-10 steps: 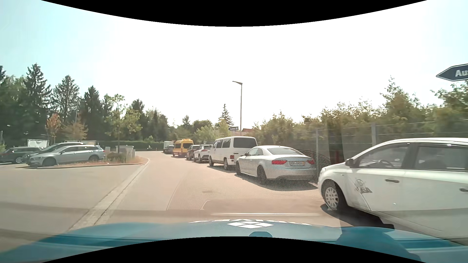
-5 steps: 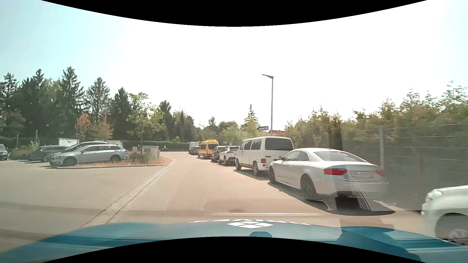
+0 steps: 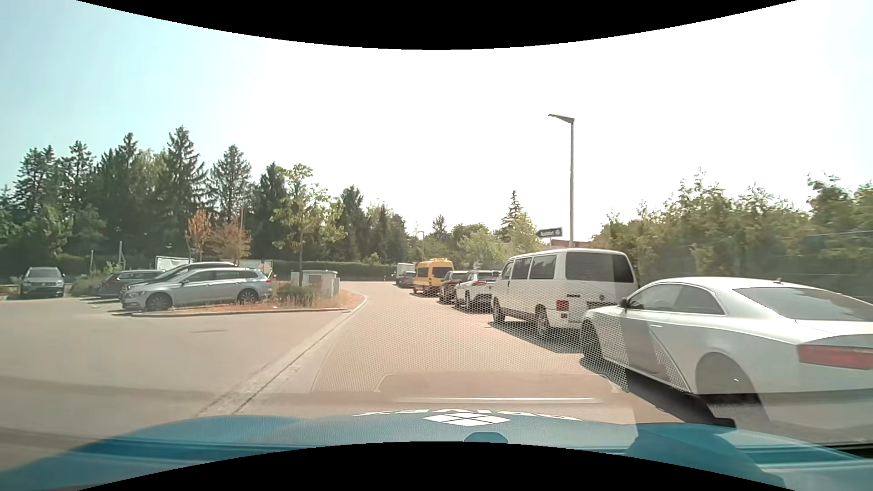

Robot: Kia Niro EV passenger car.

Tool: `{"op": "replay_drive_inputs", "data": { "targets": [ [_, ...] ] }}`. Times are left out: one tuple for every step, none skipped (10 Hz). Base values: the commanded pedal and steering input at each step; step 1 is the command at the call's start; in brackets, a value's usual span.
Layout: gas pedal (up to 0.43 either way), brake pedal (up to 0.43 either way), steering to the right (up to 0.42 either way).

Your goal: Follow the waypoints while adhering to traffic rules and regulations

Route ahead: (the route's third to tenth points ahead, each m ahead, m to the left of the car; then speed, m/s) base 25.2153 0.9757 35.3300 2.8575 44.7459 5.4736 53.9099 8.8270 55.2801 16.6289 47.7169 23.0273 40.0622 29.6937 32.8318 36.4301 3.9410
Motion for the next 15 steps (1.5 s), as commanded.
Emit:
{"op": "replay_drive_inputs", "data": {
  "targets": [
    [0.138, 0.000, -0.190],
    [0.150, 0.000, -0.169],
    [0.150, 0.000, -0.155],
    [0.150, 0.000, -0.142],
    [0.150, 0.000, -0.127],
    [0.150, 0.000, -0.111],
    [0.150, 0.000, -0.087],
    [0.150, 0.000, -0.066],
    [0.150, 0.000, -0.047],
    [0.150, 0.000, -0.030],
    [0.150, 0.000, -0.019],
    [0.150, 0.000, -0.008],
    [0.157, 0.000, -0.004],
    [0.157, 0.000, -0.003],
    [0.157, 0.000, -0.004]
  ]
}}
